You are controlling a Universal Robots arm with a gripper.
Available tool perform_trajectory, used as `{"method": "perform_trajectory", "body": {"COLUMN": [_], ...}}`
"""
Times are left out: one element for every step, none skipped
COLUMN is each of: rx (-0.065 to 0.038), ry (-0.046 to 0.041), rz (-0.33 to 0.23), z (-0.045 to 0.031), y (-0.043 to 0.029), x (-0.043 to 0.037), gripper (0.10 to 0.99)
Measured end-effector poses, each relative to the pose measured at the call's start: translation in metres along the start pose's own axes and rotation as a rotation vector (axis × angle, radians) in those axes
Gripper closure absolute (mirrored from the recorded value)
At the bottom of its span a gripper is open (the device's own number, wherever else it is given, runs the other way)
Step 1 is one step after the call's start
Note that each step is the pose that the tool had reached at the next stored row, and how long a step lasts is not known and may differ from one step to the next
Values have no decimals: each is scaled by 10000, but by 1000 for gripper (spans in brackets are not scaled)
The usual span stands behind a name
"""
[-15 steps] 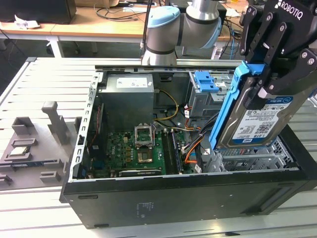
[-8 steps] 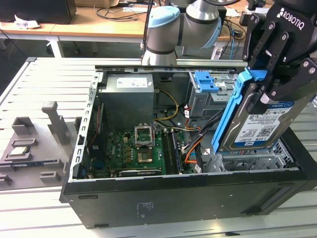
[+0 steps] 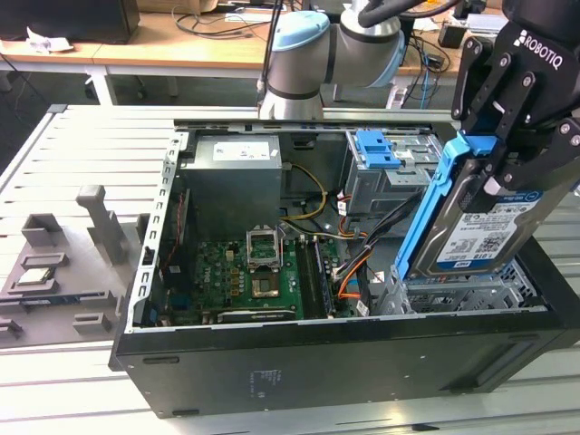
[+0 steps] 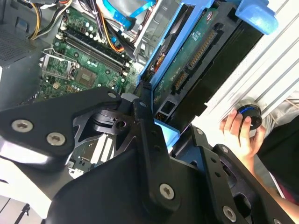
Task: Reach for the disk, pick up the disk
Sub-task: 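Pick up the disk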
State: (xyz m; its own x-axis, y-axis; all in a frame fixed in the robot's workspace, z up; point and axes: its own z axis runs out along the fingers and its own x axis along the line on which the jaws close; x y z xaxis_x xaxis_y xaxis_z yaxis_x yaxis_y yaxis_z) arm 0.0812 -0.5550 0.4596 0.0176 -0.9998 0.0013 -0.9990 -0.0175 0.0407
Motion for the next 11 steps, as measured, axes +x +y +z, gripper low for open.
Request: {"method": "perform_trajectory", "body": {"rx": [-2,-4,-7,-9,-10,-11,-12,-14,-18,-21,-22], "ry": [3,3,5,8,9,8,7,8,10,11,12], "rz": [0,0,1,0,1,1,0,0,0,1,0], "z": [12,35,51,74,88,101,120,136,154,170,175], "y": [-21,-43,-55,-64,-68,-71,-77,-85,-105,-131,-143], "x": [-19,-43,-56,-68,-73,-76,-80,-85,-94,-104,-108], "gripper": [718,718,718,718,718,718,718,718,718,718,718]}}
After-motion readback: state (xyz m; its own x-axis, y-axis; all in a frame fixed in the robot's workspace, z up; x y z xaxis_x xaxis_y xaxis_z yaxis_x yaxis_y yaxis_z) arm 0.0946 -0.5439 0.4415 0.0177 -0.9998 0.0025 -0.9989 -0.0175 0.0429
